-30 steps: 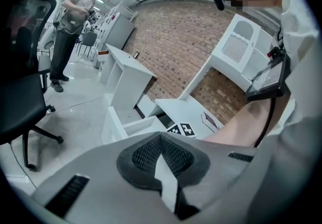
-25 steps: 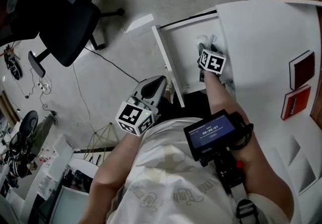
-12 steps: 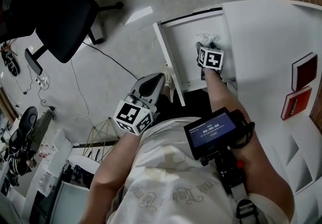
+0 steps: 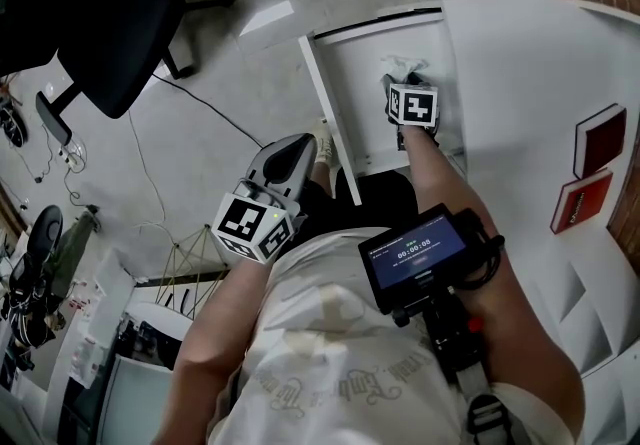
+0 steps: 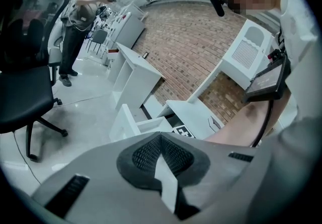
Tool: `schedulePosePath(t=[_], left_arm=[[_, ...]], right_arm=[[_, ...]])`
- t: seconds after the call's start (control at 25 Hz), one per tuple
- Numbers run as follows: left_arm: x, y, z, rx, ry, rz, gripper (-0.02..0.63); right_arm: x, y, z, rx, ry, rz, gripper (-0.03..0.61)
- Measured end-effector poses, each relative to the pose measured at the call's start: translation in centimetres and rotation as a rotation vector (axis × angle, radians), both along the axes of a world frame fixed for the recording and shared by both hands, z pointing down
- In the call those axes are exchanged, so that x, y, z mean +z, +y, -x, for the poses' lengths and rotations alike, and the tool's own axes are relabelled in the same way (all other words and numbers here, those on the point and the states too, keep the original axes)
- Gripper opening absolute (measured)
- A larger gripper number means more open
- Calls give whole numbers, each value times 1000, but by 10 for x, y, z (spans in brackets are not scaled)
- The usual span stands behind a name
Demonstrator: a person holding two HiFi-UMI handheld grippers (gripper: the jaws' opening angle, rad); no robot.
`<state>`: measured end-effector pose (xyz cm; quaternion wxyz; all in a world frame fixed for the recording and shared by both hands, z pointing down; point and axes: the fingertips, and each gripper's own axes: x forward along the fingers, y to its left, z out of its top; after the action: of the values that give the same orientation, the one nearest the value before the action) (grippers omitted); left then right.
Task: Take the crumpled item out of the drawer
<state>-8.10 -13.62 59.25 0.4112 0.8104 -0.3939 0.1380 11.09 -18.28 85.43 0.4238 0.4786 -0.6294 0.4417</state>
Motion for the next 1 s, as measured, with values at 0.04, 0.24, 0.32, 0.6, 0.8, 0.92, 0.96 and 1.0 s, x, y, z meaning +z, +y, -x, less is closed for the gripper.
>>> schedulePosePath(t=[0.04,0.24,0.32,0.6,0.8,0.92,0.96,1.0], left_arm=[[-1,0,0,-1,-1,-1,20],[1,-1,4,-6,-6,-5,20],[5,-6,7,-8,-5,-4,20],[5,-4,8,-11,4,-11,20],[3,0,6,-13,7,-26,20],[-4,9,6,-11,12,-42,20],[-8,15,6,-8,12,-49,20],[-13,20,6,-5,13,-55,20]], right_arm=[[0,0,0,-7,2,0,249],[-1,-2,4,-18,3,0,208],[3,-6,9,-16,-3,1,197],[-4,-9,19,-15,-25,-14,183],[-11,-7,22,-20,-39,-27,181],[-18,2,22,-26,-37,-34,181],[-23,7,23,-28,-38,-40,181],[-28,12,24,-31,-40,-47,181]])
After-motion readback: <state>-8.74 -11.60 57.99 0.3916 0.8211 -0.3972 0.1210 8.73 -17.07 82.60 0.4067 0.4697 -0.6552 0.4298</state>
